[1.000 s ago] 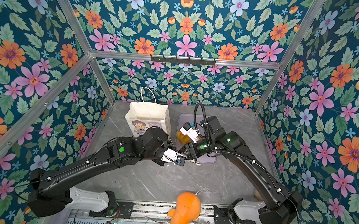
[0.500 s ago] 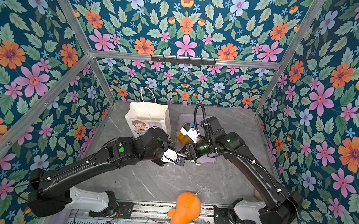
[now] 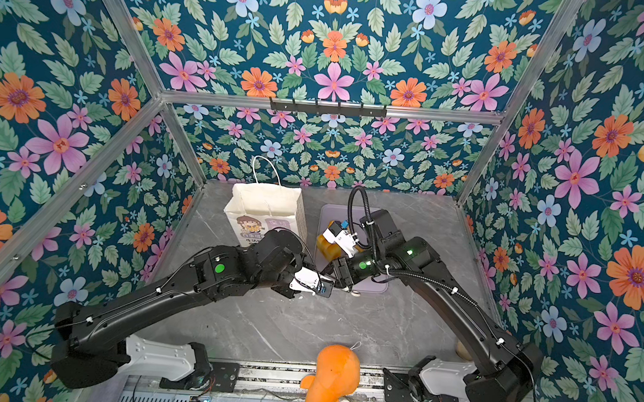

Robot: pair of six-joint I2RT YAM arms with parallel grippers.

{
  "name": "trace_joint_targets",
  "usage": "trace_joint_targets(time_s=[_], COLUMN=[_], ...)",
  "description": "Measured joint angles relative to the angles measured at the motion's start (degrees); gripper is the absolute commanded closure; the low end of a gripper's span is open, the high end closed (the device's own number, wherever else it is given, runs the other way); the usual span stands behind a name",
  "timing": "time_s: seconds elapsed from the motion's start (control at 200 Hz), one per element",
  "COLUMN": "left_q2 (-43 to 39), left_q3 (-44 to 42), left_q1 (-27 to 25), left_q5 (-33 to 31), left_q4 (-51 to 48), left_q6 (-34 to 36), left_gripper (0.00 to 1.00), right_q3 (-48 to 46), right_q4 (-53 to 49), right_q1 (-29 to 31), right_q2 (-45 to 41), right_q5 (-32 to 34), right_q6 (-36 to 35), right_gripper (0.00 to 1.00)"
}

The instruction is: Place the fake bread into the paper bag

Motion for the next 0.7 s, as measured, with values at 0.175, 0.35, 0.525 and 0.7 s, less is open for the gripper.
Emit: trace_joint_targets(time_s=[0.175,0.35,0.525,0.7], left_q2=[0.0,0.0,0.0,0.0], left_q3=[0.0,0.0,-0.1,-0.6], left_q1=[0.0,0.1,0.2,0.2], left_q5=[-1.1,-1.9,-1.6,-1.0], left_q4=[-0.2,0.0,0.0,0.2], left_q6=[-0.6,-1.2,-1.5,-1.6], left_gripper=[0.80,0.80,0.80,0.81], right_q3=[-0.2,-0.3,-0.3,-0.4], right_q4=[-0.1,-0.3,-0.3,0.0], right_q1=[0.0,0.0,0.0,0.0], right_q2=[0.0,0.0,0.0,0.1], right_q5=[-0.1,-0.2,-0.5,-0.7], right_q6=[-0.3,-0.7,-0.7,-0.6], right_gripper=[0.51,0.53,0.54,0.55])
